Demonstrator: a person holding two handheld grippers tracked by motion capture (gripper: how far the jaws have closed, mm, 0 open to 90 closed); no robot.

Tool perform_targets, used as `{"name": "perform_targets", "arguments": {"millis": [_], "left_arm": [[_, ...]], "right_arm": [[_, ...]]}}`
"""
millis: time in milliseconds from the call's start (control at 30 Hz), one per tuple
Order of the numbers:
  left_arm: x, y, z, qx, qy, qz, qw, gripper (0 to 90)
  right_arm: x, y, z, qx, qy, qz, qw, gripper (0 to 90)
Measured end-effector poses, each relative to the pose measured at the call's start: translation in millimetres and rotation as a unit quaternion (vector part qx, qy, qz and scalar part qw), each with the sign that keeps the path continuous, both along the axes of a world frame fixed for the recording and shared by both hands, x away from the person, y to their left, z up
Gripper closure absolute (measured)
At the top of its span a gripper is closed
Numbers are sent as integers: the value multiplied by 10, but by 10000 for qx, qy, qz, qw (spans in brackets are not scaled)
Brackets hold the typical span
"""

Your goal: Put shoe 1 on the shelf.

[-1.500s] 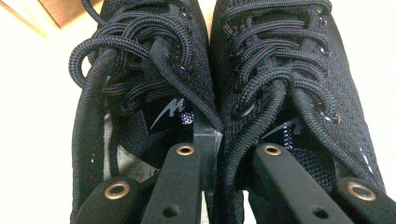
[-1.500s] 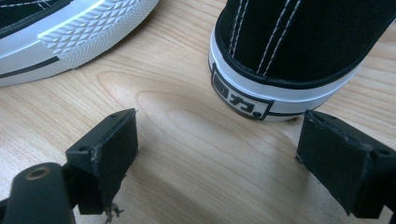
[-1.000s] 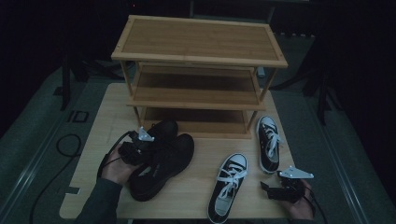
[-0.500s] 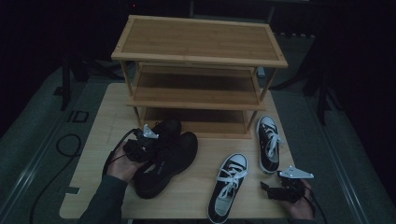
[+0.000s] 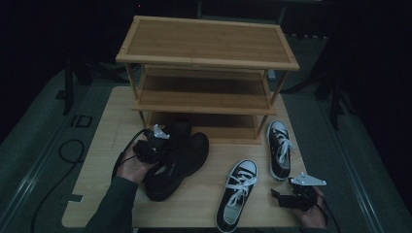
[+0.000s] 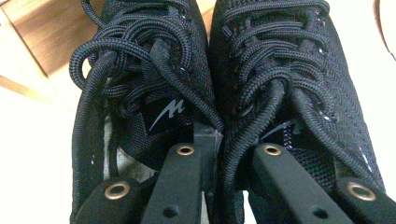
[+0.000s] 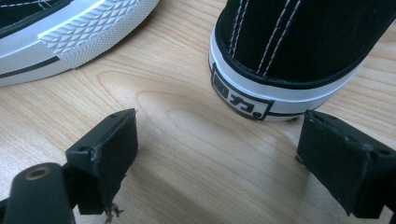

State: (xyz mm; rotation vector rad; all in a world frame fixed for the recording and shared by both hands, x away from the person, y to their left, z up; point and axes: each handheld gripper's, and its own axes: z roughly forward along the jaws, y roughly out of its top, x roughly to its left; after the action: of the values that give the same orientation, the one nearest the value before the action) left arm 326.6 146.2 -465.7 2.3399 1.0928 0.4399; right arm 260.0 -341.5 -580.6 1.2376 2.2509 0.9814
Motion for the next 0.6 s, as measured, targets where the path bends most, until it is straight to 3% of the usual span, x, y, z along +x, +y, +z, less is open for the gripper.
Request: {"name": "perform_targets", "arguments": {"millis": [600], "left_arm": [[164, -217, 17, 94, -81, 98, 9999, 857]], "right_arm": [[1, 0, 0, 1, 0, 4, 10000, 119]]}}
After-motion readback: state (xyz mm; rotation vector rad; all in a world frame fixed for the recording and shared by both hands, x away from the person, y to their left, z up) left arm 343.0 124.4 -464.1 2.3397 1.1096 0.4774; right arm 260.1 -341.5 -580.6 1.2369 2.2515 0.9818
